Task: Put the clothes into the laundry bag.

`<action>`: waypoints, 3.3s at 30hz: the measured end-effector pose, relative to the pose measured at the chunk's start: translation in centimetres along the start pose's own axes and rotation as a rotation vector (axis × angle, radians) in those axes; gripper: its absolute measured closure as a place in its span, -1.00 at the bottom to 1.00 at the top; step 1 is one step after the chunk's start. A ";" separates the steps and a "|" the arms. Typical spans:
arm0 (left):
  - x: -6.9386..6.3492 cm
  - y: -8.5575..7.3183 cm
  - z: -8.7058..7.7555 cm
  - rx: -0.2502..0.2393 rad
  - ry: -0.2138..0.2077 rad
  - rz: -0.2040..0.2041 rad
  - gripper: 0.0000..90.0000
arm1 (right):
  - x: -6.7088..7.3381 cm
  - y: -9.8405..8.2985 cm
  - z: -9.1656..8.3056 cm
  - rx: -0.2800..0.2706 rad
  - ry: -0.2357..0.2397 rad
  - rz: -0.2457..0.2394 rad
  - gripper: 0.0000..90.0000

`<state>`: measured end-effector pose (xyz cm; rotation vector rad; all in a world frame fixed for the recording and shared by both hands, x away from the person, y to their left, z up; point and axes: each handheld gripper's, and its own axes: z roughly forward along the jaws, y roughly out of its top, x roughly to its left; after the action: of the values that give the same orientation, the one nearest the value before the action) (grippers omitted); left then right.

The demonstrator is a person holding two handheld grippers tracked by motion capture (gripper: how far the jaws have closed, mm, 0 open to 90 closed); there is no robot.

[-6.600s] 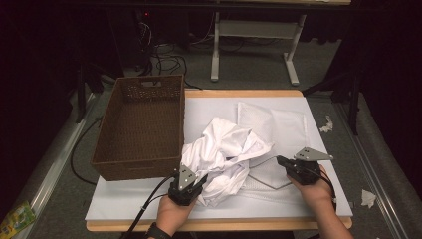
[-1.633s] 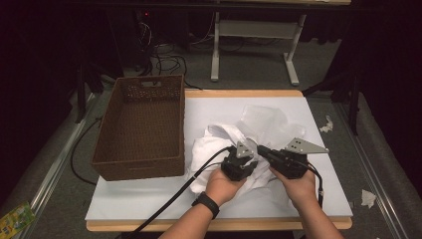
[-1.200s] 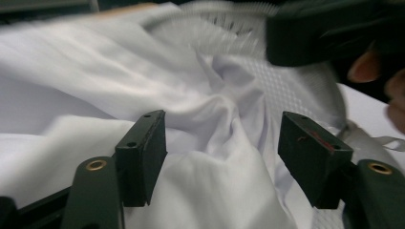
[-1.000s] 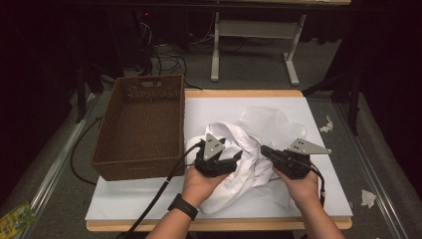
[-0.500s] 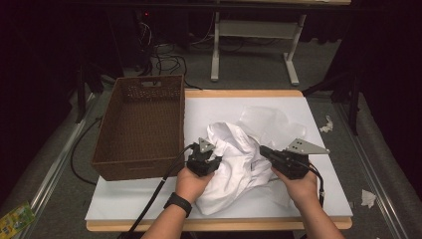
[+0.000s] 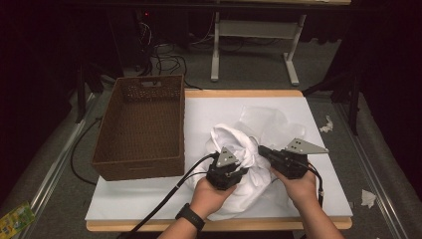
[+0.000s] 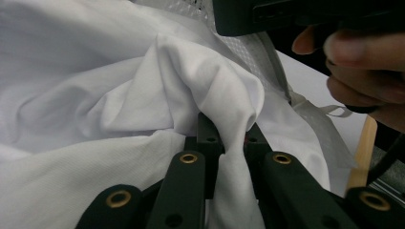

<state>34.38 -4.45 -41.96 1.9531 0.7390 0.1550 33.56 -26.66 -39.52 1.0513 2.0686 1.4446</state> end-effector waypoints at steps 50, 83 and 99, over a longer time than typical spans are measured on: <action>3.9 -0.1 -2.0 -0.083 0.121 -0.043 0.97 | -0.5 -0.3 0.2 0.009 -0.026 0.002 1.00; 3.3 0.2 0.3 -0.110 0.059 -0.018 -0.03 | -0.5 -0.5 0.0 0.009 -0.001 0.006 1.00; 7.8 0.7 5.3 0.081 0.099 -0.144 0.87 | -0.4 -0.6 0.4 0.015 0.001 0.005 1.00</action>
<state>43.16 -4.37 -45.56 1.9715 0.9618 0.1366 33.83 -26.82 -40.21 1.0623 2.0824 1.4338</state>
